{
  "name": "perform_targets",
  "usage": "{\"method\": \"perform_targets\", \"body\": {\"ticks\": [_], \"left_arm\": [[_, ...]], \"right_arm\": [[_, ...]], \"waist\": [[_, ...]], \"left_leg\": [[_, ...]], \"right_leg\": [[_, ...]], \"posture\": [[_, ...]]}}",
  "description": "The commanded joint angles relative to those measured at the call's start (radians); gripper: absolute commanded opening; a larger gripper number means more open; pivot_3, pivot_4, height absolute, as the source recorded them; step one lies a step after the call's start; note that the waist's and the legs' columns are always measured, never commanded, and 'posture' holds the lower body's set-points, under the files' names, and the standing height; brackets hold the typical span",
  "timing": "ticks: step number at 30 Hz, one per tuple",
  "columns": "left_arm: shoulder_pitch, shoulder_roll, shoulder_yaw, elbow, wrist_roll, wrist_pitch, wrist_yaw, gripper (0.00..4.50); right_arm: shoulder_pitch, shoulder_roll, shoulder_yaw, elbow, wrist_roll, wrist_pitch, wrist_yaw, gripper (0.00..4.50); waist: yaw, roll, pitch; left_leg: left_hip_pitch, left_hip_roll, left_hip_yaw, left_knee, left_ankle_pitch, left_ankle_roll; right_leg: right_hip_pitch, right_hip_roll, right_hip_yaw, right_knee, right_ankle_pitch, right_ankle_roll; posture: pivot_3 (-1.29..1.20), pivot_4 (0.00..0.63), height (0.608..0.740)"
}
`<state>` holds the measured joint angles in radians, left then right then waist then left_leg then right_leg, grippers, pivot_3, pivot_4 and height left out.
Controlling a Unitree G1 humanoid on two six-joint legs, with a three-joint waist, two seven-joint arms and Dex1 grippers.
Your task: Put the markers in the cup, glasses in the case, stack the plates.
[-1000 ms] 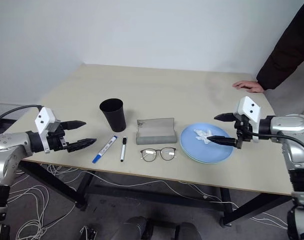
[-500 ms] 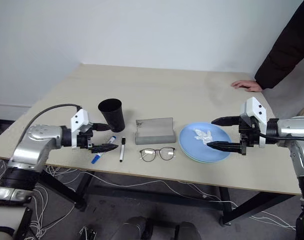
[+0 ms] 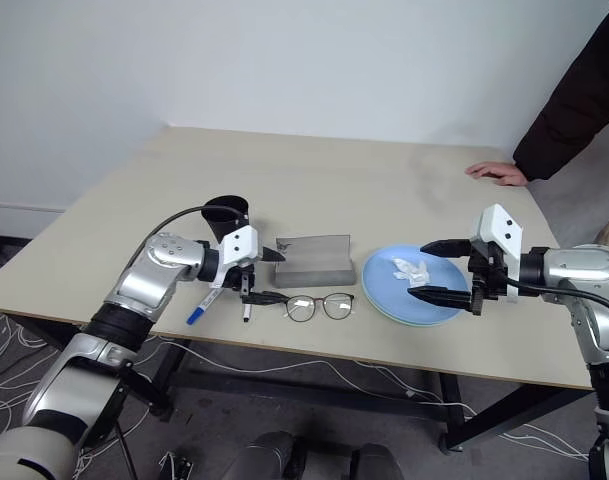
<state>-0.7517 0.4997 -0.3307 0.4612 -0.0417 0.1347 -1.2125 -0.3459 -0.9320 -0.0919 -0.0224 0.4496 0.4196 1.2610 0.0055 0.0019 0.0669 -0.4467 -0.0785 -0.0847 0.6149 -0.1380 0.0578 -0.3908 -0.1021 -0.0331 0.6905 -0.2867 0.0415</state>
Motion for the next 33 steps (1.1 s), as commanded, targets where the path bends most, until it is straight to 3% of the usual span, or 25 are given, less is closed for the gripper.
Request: {"method": "perform_targets", "body": {"ticks": [1,10,33], "left_arm": [[-0.042,-0.024,0.001,0.010,0.007,-0.013,-0.015,4.50],[-0.065,-0.112,-0.020,0.054,0.032,0.016,-0.023,4.50],[-0.103,-0.212,-0.054,0.198,0.121,-0.055,-0.001,4.50]], "right_arm": [[0.006,0.002,-0.019,-0.040,0.005,0.004,-0.022,4.45],[0.017,0.008,-0.010,-0.042,-0.003,0.004,-0.051,4.45],[0.026,0.027,0.005,-0.044,-0.017,-0.001,-0.089,4.45]], "waist": [[-0.001,0.000,0.000],[-0.001,0.000,0.000],[-0.001,0.000,0.000]], "left_leg": [[0.000,0.000,0.000,0.000,0.000,0.000],[0.000,0.000,-0.001,0.001,0.000,0.000],[-0.001,0.000,-0.002,0.004,0.000,0.001]], "right_leg": [[0.000,0.000,0.000,0.000,0.000,0.000],[0.000,0.000,-0.003,0.000,0.000,0.000],[0.002,0.000,-0.006,0.000,0.001,0.001]], "posture": [[0.00,0.000,0.701],[0.00,0.000,0.701],[0.00,0.000,0.701]]}}
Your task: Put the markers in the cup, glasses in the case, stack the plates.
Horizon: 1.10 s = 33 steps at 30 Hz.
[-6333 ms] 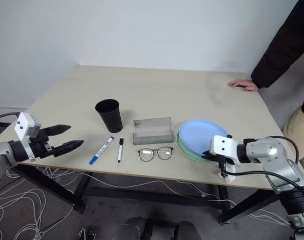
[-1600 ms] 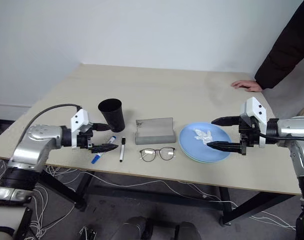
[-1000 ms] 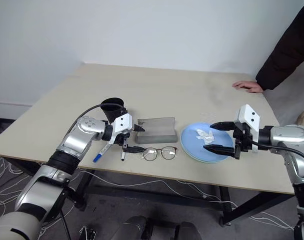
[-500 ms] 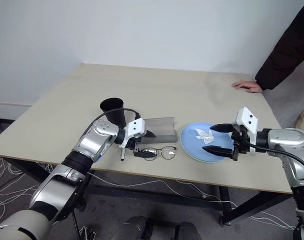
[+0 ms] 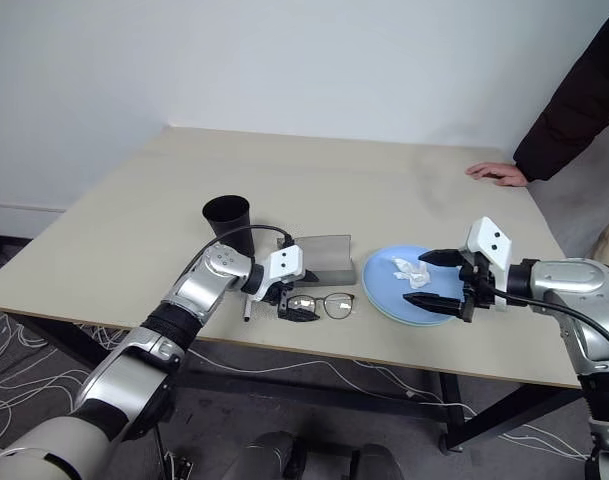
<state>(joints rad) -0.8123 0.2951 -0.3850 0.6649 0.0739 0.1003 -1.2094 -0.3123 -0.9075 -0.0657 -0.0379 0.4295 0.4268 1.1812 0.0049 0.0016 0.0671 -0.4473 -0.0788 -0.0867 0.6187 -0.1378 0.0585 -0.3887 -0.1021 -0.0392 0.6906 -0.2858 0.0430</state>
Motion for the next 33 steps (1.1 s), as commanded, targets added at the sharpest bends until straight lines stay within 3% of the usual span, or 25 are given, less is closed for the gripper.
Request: {"method": "perform_targets", "body": {"ticks": [1,13,17,23,33], "left_arm": [[-0.044,-0.011,0.000,-0.002,0.006,-0.023,-0.005,4.50],[-0.069,-0.027,-0.025,0.061,0.047,-0.081,-0.028,4.50],[-0.091,-0.034,-0.037,0.106,0.061,-0.111,-0.035,3.62],[-0.151,-0.058,-0.039,0.177,0.078,-0.143,-0.051,1.52],[-0.247,-0.068,-0.048,0.281,0.116,-0.216,-0.102,1.52]], "right_arm": [[-0.005,0.003,-0.022,-0.030,0.003,-0.008,-0.011,4.45],[0.003,0.010,-0.021,-0.037,0.001,-0.007,-0.032,4.45],[0.002,0.012,-0.019,-0.036,-0.001,-0.007,-0.035,4.50],[0.004,0.017,-0.018,-0.040,-0.003,-0.007,-0.043,4.50],[0.012,0.024,-0.020,-0.049,-0.007,-0.007,-0.058,4.50]], "waist": [[0.000,0.000,0.000],[0.000,0.000,0.000],[0.000,0.000,0.000],[0.000,0.000,0.000],[0.000,0.000,0.000]], "left_leg": [[0.000,0.000,0.000,0.000,0.000,0.000],[0.000,0.000,0.000,0.002,0.000,0.001],[0.000,0.000,0.000,0.002,0.000,0.001],[-0.001,0.000,0.000,0.004,-0.001,0.001],[-0.002,-0.001,0.000,0.007,-0.002,0.003]], "right_leg": [[0.000,0.000,0.000,0.000,0.000,0.000],[0.001,0.000,0.000,0.000,0.000,0.001],[0.001,0.000,0.000,0.000,0.001,0.001],[0.001,0.000,-0.001,0.000,0.001,0.002],[0.001,0.000,-0.001,0.000,0.002,0.003]], "posture": [[0.00,0.000,0.701],[0.00,0.000,0.701],[0.00,0.000,0.701],[0.00,0.000,0.701],[0.00,0.000,0.701]]}}
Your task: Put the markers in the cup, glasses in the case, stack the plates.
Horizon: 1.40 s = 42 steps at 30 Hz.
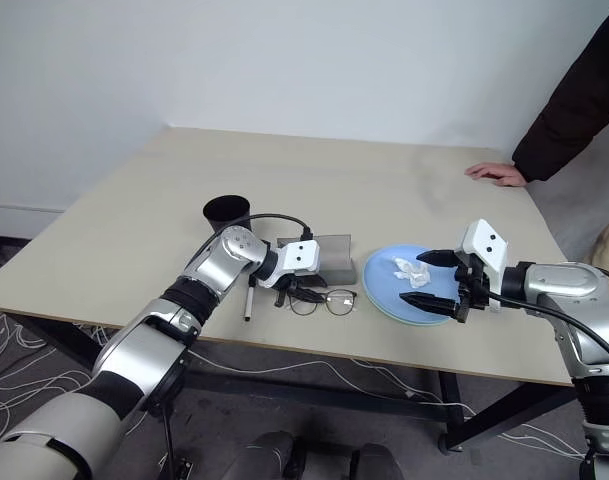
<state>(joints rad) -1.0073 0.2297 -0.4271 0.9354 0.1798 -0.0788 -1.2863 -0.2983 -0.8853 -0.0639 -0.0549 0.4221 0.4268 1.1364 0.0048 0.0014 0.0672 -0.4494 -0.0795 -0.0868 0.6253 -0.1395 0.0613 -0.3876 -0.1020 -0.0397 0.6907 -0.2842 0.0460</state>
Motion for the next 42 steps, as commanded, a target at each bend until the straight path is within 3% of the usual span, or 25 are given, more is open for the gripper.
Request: {"method": "perform_targets", "body": {"ticks": [1,40,42], "left_arm": [[-0.056,-0.003,-0.005,0.019,0.014,-0.043,-0.030,1.52],[-0.080,-0.035,-0.011,0.126,0.061,-0.149,-0.019,1.52],[-0.081,-0.035,-0.012,0.128,0.063,-0.154,-0.016,1.13]], "right_arm": [[-0.001,0.003,-0.022,-0.033,0.000,-0.006,-0.015,4.50],[0.031,0.011,-0.028,-0.059,0.004,-0.009,-0.058,4.50],[0.033,0.011,-0.029,-0.060,0.004,-0.009,-0.059,4.50]], "waist": [[0.000,0.000,0.000],[0.000,0.000,0.000],[0.000,0.000,0.000]], "left_leg": [[0.000,0.000,0.000,0.000,0.000,0.000],[-0.002,0.000,0.000,0.003,0.000,0.001],[-0.002,0.000,0.000,0.003,0.000,0.001]], "right_leg": [[0.000,0.000,0.000,0.000,0.000,0.000],[0.000,0.000,0.000,0.000,0.001,0.002],[0.000,0.000,0.000,0.000,0.001,0.002]], "posture": [[0.00,0.000,0.701],[0.00,0.000,0.701],[0.00,0.000,0.701]]}}
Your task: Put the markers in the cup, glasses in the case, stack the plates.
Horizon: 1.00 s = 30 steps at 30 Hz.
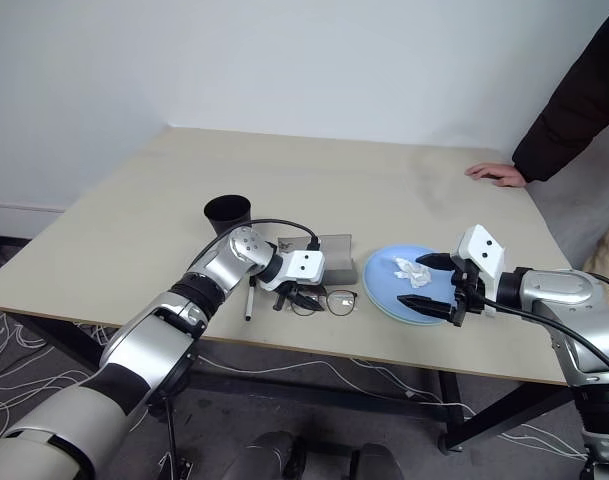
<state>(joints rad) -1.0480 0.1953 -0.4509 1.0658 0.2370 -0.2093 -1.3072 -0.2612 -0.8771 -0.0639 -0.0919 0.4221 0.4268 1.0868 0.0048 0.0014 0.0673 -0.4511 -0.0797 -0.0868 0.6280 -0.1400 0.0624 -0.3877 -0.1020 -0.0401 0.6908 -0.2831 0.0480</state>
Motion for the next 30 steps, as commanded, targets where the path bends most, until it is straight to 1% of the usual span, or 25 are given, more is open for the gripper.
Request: {"method": "perform_targets", "body": {"ticks": [1,4,5,8,13,18,26,28,30], "left_arm": [[-0.040,-0.001,0.013,-0.001,0.006,-0.025,0.005,0.91],[-0.045,-0.004,0.015,0.005,0.006,-0.027,0.009,0.09],[-0.046,-0.004,0.015,0.007,0.005,-0.028,0.010,0.02],[-0.047,-0.006,0.015,0.008,0.003,-0.029,0.010,0.02],[-0.038,-0.006,0.013,0.001,0.001,-0.028,0.004,0.02],[-0.058,-0.003,0.040,-0.006,-0.030,-0.011,-0.019,0.02],[-0.186,0.029,0.161,0.025,-0.131,0.090,-0.130,0.02],[-0.223,0.050,0.182,0.052,-0.138,0.097,-0.149,0.02],[-0.246,0.073,0.185,0.087,-0.118,0.073,-0.122,0.02]], "right_arm": [[-0.004,0.003,-0.028,-0.023,0.004,-0.009,-0.009,4.50],[-0.002,0.004,-0.027,-0.026,0.004,-0.008,-0.011,4.50],[0.000,0.004,-0.028,-0.028,0.005,-0.008,-0.012,4.50],[0.003,0.005,-0.028,-0.030,0.004,-0.008,-0.013,4.50],[0.009,0.001,-0.032,-0.033,0.005,-0.009,-0.009,4.50],[-0.005,-0.005,-0.027,-0.019,0.003,-0.010,0.002,4.50],[-0.031,-0.008,-0.016,0.006,-0.007,-0.015,0.022,4.50],[-0.043,-0.008,-0.011,0.016,-0.011,-0.016,0.027,4.50],[-0.052,-0.008,-0.007,0.021,-0.014,-0.017,0.032,4.50]], "waist": [[0.000,0.000,0.000],[0.001,0.000,0.000],[0.001,0.001,0.000],[0.000,0.001,0.000],[0.000,0.001,0.000],[0.000,0.001,0.000],[0.000,0.001,0.000],[0.000,0.001,0.000],[-0.001,0.001,0.000]], "left_leg": [[0.000,0.000,0.000,0.000,0.000,0.000],[0.000,0.000,0.000,0.000,0.000,0.000],[0.000,0.000,0.000,0.000,0.000,0.000],[0.000,0.000,0.000,0.001,0.000,0.000],[0.000,0.000,0.000,0.001,0.000,0.000],[0.000,0.000,0.000,0.001,0.000,0.000],[-0.007,0.000,0.000,0.003,0.000,0.000],[-0.007,0.000,0.000,0.003,0.001,0.001],[-0.007,-0.001,0.000,0.003,0.001,0.002]], "right_leg": [[0.000,0.000,0.000,0.000,0.000,0.000],[0.001,0.000,0.000,0.000,0.000,0.000],[0.001,0.000,-0.001,0.000,0.001,0.001],[0.002,0.000,0.000,0.000,0.002,0.003],[0.002,-0.002,0.000,0.000,0.003,0.002],[0.001,-0.002,0.001,0.000,0.003,0.002],[-0.005,-0.001,-0.002,0.000,0.005,0.004],[-0.005,-0.001,-0.002,-0.001,0.005,0.004],[-0.005,-0.001,-0.002,-0.001,0.005,0.005]], "posture": [[0.00,0.000,0.701],[0.00,0.000,0.701],[0.00,0.000,0.701],[0.00,0.000,0.701],[0.00,0.000,0.701],[0.00,0.000,0.701],[0.00,0.000,0.701],[0.00,0.000,0.701],[0.00,0.000,0.701]]}}
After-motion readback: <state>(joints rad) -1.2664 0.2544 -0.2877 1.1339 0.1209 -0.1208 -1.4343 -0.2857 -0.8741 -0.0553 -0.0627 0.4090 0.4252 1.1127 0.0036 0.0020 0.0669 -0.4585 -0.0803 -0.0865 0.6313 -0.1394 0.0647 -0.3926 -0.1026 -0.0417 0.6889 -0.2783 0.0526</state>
